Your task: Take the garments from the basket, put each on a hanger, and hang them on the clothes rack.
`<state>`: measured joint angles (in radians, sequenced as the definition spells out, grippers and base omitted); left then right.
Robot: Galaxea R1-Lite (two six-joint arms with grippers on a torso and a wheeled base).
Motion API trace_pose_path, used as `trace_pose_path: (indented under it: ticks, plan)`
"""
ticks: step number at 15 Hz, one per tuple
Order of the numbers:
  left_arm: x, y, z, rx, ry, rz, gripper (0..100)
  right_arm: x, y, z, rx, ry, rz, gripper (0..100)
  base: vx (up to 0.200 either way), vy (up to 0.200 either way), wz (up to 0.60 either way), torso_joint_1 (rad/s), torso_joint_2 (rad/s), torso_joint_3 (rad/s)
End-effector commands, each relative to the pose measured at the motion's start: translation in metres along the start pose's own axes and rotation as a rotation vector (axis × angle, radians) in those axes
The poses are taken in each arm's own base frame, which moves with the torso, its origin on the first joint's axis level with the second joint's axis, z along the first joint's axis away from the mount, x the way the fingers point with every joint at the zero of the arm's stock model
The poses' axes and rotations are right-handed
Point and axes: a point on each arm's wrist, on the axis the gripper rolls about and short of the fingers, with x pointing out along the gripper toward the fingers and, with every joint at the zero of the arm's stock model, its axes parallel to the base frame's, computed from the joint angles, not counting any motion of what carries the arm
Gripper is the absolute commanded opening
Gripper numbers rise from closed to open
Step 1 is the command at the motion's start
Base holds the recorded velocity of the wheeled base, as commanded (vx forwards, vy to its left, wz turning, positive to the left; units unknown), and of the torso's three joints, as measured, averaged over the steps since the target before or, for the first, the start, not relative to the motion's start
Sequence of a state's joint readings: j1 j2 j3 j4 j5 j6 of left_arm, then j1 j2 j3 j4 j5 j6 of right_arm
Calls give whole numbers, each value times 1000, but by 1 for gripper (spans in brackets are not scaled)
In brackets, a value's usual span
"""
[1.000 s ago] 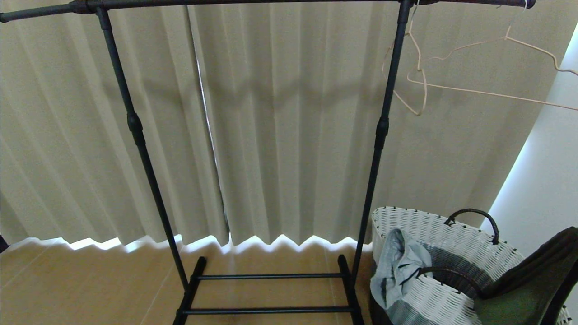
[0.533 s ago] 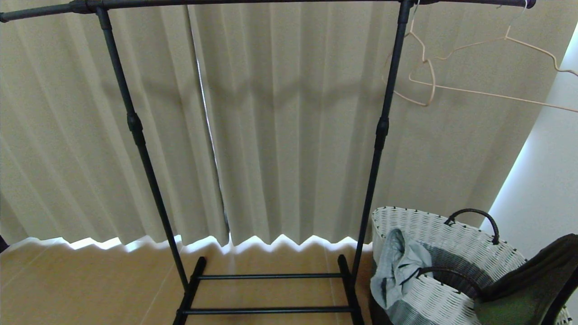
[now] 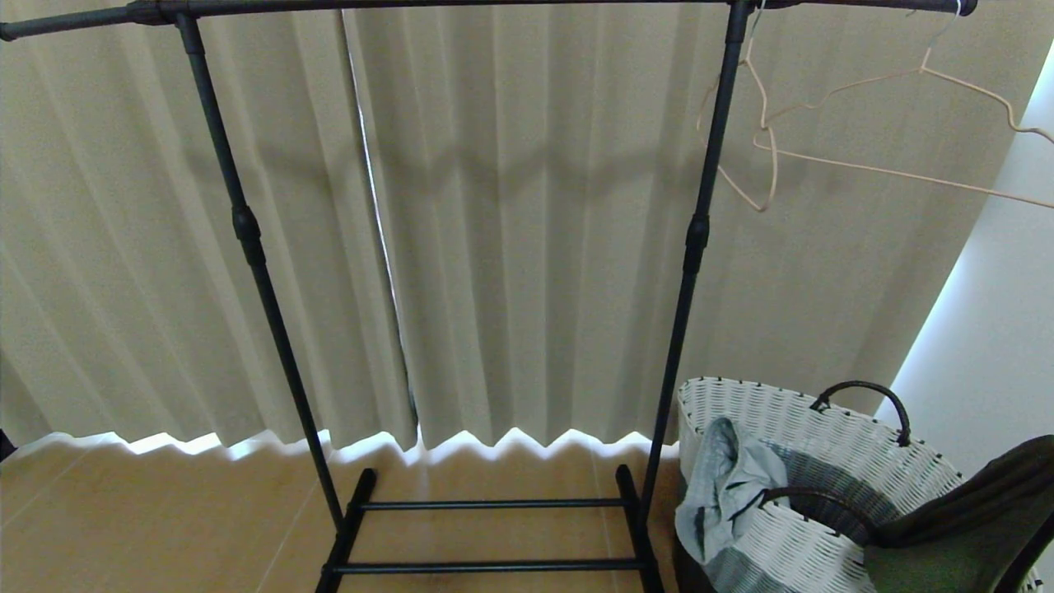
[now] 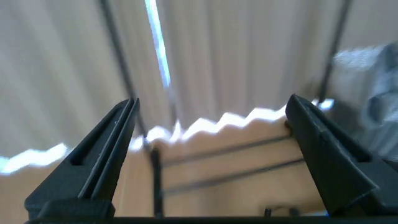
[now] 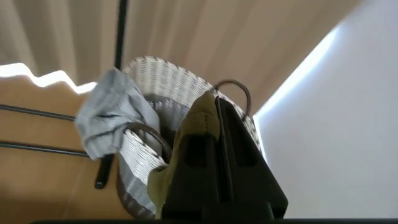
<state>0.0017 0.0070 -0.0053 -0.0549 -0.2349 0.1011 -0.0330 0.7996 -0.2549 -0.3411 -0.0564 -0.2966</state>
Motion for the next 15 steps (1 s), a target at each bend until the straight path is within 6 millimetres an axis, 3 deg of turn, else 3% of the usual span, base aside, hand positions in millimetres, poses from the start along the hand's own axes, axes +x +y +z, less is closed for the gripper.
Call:
trace_pose_path:
  ticks: [1,5,9,10,12,15]
  plan:
    - [-1,0,15,15,-74,-82,100,-6,-1,11,14,-60,20,0,0,0,0,0,0,0]
    - [20,9,68,1,-38,-173,100,-7,1,25,86,-112,85,0,0,0,0,0,0,0]
    - [67,13,89,-58,20,-366,100,-16,7,39,184,-202,271,0,0,0,0,0,0,0]
    - [70,13,90,-60,23,-373,100,-16,7,40,184,-206,276,0,0,0,0,0,0,0]
    - [116,8,112,-65,59,-467,100,-10,10,62,169,-201,375,0,0,0,0,0,0,0]
    - [161,-17,124,-67,113,-581,100,4,16,89,161,-204,436,0,0,0,0,0,0,0]
